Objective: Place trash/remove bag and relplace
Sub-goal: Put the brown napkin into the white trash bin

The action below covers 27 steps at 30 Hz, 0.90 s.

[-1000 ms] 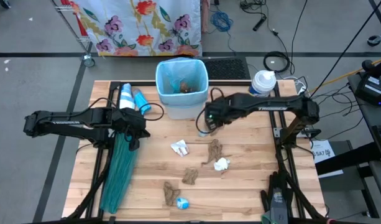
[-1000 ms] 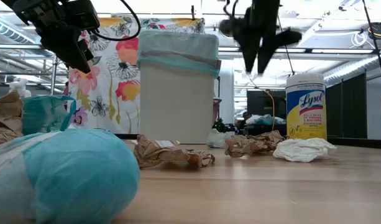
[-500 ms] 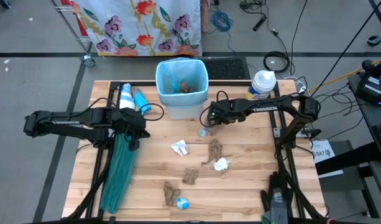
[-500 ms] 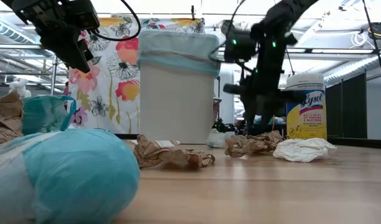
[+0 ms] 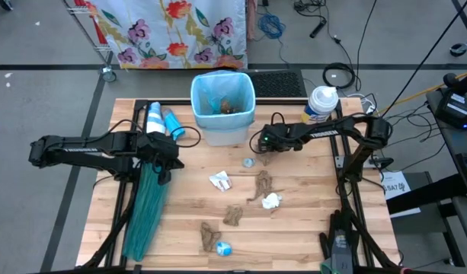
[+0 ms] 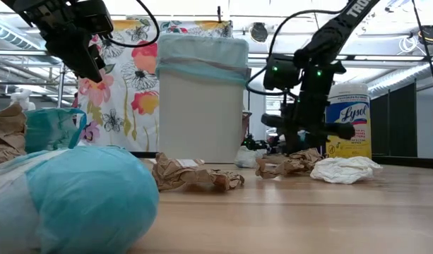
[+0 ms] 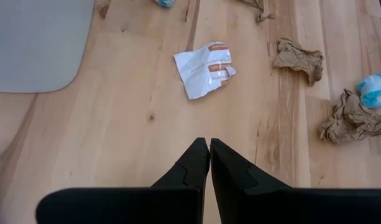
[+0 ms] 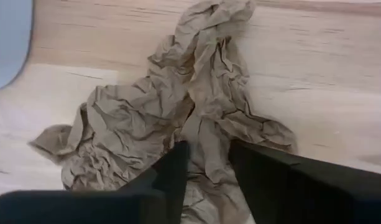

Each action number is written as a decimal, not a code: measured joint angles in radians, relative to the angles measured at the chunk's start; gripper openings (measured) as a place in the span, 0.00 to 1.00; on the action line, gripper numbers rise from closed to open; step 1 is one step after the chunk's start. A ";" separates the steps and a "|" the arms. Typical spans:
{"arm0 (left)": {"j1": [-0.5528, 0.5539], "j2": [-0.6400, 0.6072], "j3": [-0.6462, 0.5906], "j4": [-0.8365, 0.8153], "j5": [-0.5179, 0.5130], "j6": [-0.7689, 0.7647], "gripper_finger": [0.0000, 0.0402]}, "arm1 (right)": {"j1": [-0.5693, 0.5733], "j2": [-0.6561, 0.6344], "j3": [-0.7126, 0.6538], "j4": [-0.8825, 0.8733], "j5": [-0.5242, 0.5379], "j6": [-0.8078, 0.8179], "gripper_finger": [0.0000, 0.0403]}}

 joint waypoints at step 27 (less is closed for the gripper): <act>0.000 0.000 0.000 0.010 0.000 -0.025 0.06 | 0.465 -0.403 0.247 -0.654 0.270 0.475 0.00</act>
